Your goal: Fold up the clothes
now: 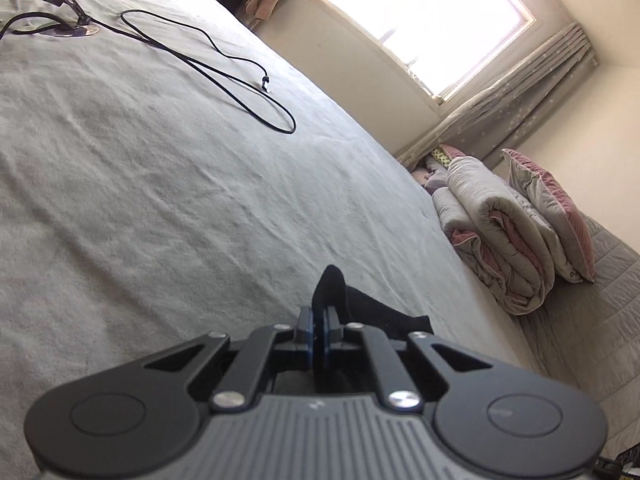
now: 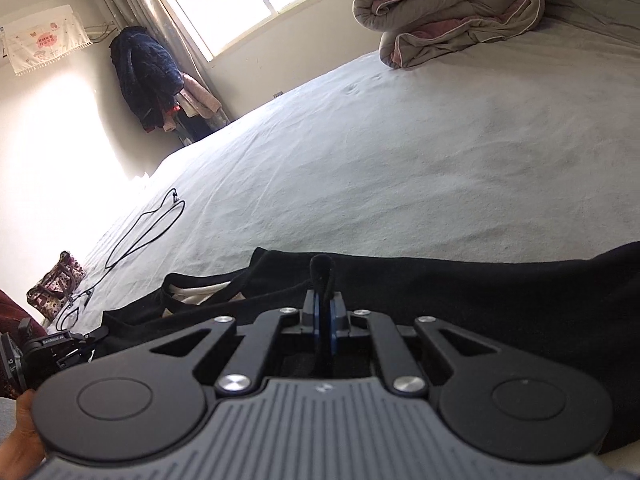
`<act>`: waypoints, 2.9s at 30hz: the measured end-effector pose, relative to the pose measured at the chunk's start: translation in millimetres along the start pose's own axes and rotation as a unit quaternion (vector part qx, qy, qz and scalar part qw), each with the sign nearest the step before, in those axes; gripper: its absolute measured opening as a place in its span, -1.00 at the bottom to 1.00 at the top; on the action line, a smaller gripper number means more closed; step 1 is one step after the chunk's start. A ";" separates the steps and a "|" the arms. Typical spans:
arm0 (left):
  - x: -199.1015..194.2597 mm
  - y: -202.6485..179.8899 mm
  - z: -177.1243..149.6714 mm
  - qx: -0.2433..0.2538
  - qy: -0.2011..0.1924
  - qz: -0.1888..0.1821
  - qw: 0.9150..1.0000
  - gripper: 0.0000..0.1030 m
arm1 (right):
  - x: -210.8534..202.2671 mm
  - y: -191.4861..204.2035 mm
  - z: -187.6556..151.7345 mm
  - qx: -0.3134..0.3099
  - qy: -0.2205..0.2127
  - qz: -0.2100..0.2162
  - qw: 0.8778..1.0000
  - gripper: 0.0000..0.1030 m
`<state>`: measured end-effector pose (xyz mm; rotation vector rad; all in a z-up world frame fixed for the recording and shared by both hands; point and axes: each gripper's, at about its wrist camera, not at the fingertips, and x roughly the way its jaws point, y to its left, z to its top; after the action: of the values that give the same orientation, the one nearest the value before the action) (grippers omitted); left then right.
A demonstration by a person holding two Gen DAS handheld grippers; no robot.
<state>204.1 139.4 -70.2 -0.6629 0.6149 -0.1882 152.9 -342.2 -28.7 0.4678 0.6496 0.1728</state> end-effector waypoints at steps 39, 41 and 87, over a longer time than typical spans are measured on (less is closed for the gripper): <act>-70.7 -87.6 -51.8 0.258 -0.006 0.093 0.962 -0.15 | -60.8 -12.1 -51.4 0.077 0.011 -0.039 0.996 0.03; -68.0 -99.2 -57.7 0.265 -0.005 0.071 0.962 -0.11 | -73.8 -23.3 -50.7 0.076 0.000 -0.057 0.996 0.05; -26.2 -161.6 -93.9 0.231 0.107 -0.033 0.966 0.10 | -132.8 -59.1 34.5 0.146 -0.230 -0.147 0.951 -0.77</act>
<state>132.0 -25.9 -14.8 -0.2104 0.7258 -0.4553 70.4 -446.5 39.4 0.6624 0.2770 -0.3156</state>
